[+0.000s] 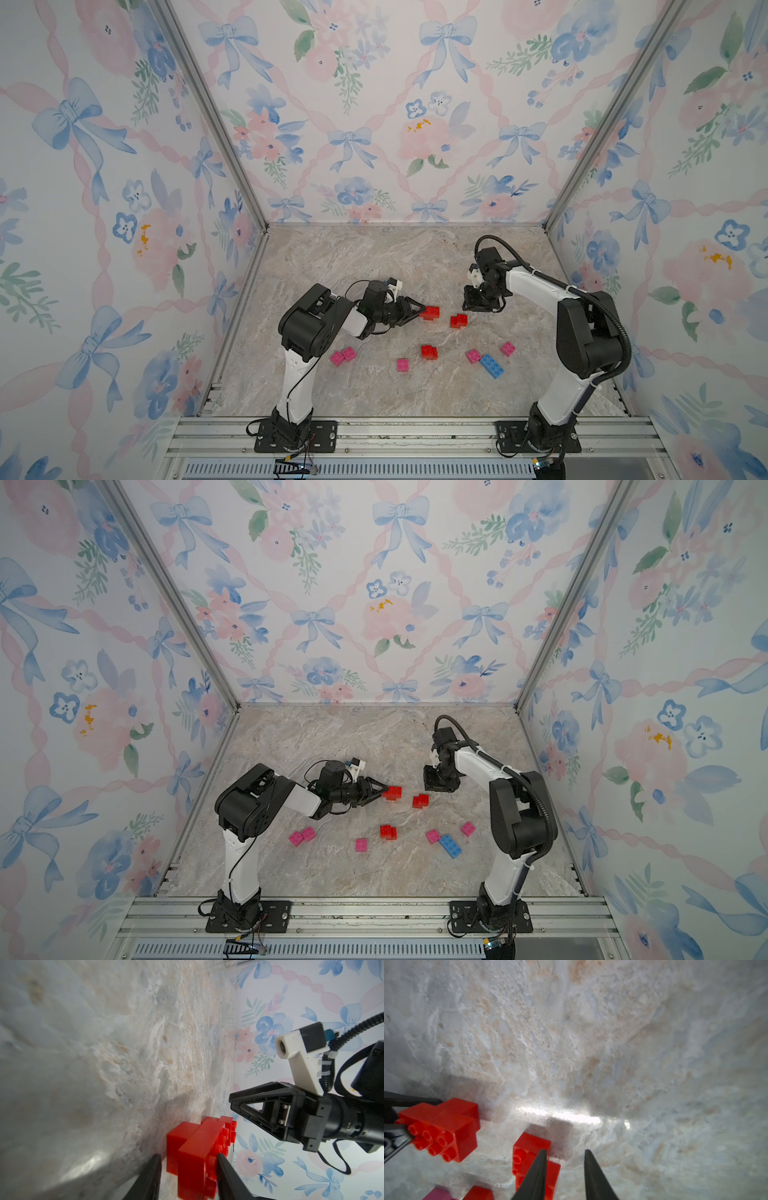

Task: Assemble the letter v with lego
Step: Adjust the lego brick at the center of the board.

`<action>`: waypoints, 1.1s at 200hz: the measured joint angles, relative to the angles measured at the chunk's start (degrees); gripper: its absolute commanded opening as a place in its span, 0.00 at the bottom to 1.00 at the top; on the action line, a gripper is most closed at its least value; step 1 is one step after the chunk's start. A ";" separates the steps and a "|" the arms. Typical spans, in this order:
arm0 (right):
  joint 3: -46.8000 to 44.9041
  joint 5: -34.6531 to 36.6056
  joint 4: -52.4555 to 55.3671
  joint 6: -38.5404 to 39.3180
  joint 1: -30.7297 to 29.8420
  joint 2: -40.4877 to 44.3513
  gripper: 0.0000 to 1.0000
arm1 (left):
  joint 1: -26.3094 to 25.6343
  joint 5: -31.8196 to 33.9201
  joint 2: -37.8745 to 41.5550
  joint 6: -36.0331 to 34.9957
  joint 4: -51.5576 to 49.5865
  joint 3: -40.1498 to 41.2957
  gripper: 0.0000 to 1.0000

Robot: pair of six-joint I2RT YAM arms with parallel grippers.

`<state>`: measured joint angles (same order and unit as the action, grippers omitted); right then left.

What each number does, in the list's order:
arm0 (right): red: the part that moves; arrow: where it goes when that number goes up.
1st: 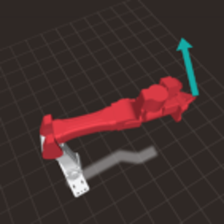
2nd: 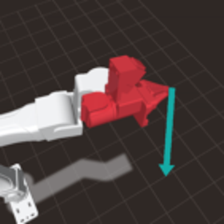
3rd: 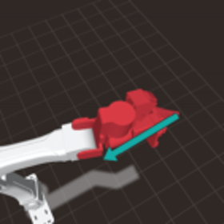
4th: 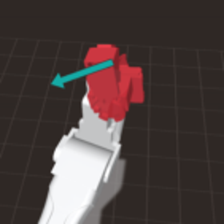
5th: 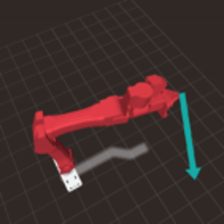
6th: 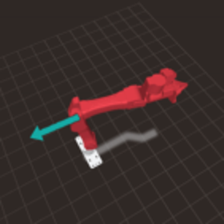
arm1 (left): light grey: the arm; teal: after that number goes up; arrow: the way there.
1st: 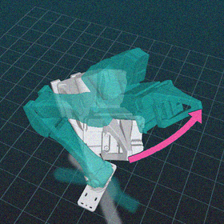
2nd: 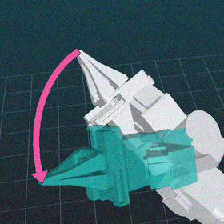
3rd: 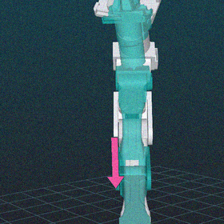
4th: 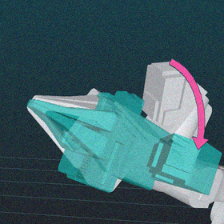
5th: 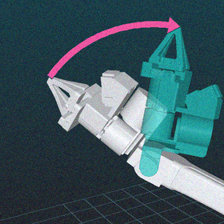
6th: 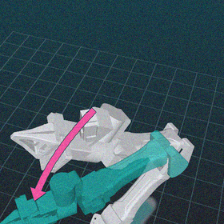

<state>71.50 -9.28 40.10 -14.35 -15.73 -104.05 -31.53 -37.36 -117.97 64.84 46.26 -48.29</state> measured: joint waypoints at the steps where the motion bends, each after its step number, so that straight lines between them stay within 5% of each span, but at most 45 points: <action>1: 0.09 0.13 0.00 -0.04 -0.04 -0.09 0.26 | 0.00 0.00 0.00 0.00 0.00 0.00 0.45; 152: -3.61 2.95 1.22 0.13 -3.19 -0.98 0.24 | -0.17 0.00 -0.37 0.00 0.90 0.00 0.43; 164: -3.93 2.84 2.36 0.04 -3.02 0.74 0.28 | -0.22 0.00 -0.37 0.02 0.96 0.00 0.43; 194: -3.93 4.02 4.83 1.70 -2.38 6.62 0.63 | -0.31 0.00 -0.37 0.00 1.01 0.00 0.43; 220: -3.93 4.66 5.29 5.88 -3.37 9.86 0.72 | -0.31 0.00 -0.37 0.00 1.03 0.00 0.42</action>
<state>67.57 -4.62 45.39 -8.47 -19.09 -94.19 -31.83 -37.36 -118.34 64.84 47.29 -48.29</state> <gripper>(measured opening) 0.701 0.425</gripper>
